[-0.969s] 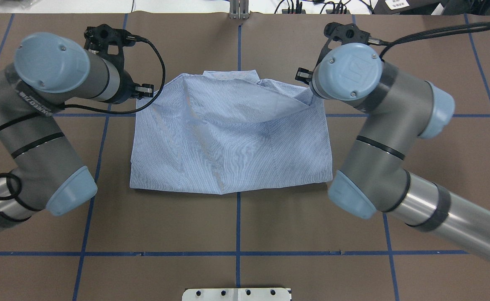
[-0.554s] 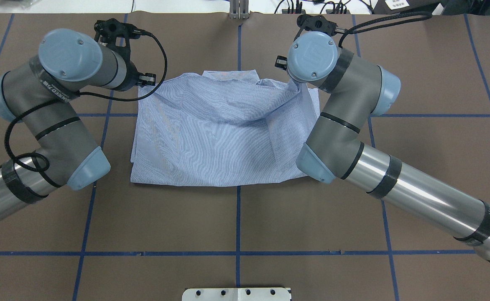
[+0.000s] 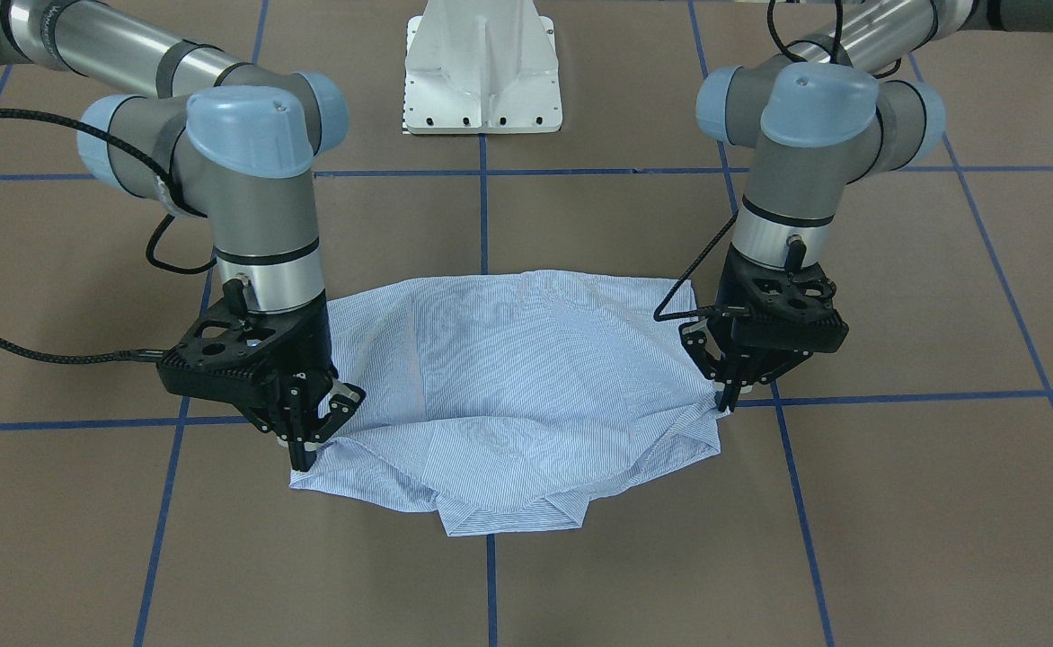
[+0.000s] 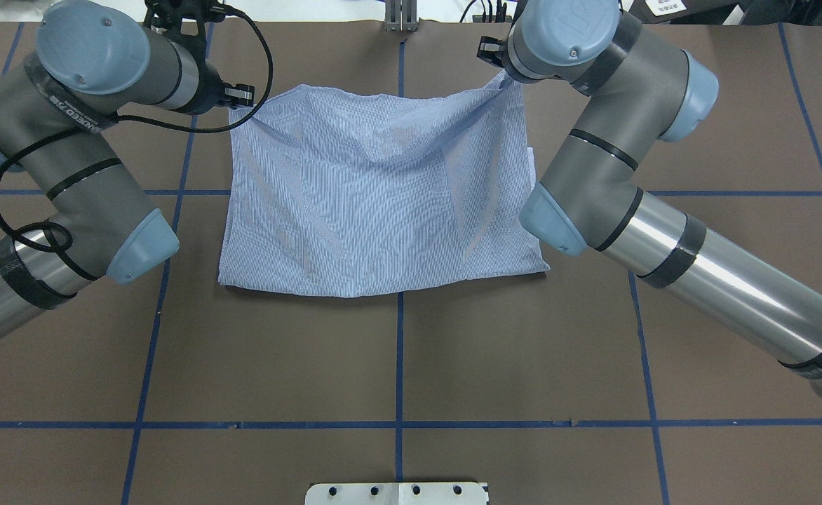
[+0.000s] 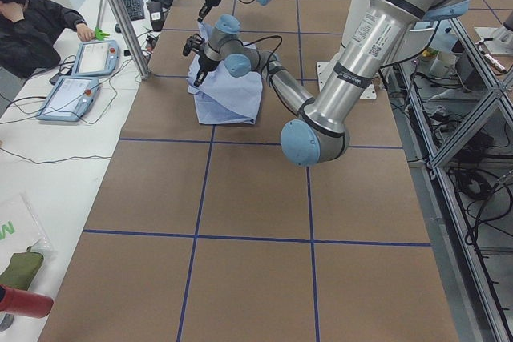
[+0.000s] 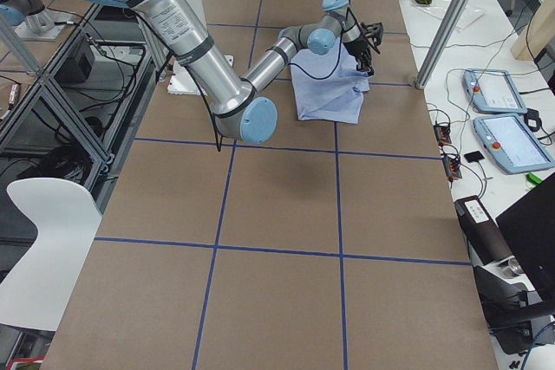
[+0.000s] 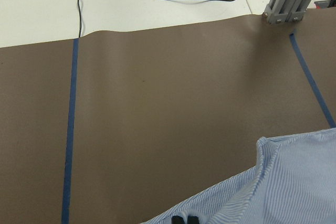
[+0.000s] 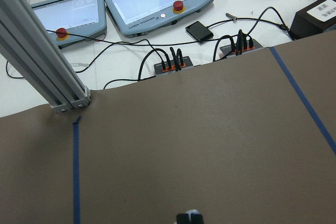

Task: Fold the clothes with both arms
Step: 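Lift both hem corners and fold them toward the collar with both grippers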

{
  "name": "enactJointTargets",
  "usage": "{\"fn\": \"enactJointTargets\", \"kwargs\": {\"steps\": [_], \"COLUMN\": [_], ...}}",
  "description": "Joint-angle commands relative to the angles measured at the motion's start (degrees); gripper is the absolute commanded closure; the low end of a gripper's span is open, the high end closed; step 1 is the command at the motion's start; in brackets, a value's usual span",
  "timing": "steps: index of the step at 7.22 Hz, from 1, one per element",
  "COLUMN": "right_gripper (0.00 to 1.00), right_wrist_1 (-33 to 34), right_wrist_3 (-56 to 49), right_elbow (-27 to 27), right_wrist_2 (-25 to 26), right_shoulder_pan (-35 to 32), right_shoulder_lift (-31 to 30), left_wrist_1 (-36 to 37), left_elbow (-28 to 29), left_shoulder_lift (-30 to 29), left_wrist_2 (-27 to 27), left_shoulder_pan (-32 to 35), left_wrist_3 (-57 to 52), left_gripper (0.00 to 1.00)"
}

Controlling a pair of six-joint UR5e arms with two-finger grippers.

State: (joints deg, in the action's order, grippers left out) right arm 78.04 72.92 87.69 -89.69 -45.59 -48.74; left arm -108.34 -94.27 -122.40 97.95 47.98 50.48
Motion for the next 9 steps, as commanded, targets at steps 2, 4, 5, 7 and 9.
{"fn": "enactJointTargets", "kwargs": {"steps": [2, 4, 5, 7, 9], "right_gripper": [1.00, 0.01, 0.00, 0.00, 0.00], "right_wrist_1": [-9.57, -9.49, -9.40, -8.52, -8.61], "right_wrist_3": [-0.85, -1.02, -1.11, -2.77, -4.02], "right_elbow": [-4.80, -5.94, -5.60, -2.98, 0.19], "right_wrist_2": [0.92, 2.33, 1.72, -10.07, -10.51], "right_shoulder_pan": [4.35, 5.86, 5.17, -0.43, -1.17], "right_shoulder_lift": [-4.79, -4.70, -3.92, -4.08, -7.15], "left_wrist_1": [-7.92, -8.29, -9.51, -10.32, -10.49], "left_elbow": [9.60, 11.21, 10.34, 0.20, -9.57], "left_shoulder_lift": [0.67, 0.76, 1.46, 7.39, 15.75], "left_wrist_2": [-0.47, -2.39, -2.24, 5.96, 7.17], "left_shoulder_pan": [-0.34, -2.00, -2.19, -2.10, -4.81], "left_wrist_3": [-0.47, -0.56, -1.61, -7.41, -3.06], "left_gripper": [1.00, 0.16, 0.00, 0.00, 0.00]}}
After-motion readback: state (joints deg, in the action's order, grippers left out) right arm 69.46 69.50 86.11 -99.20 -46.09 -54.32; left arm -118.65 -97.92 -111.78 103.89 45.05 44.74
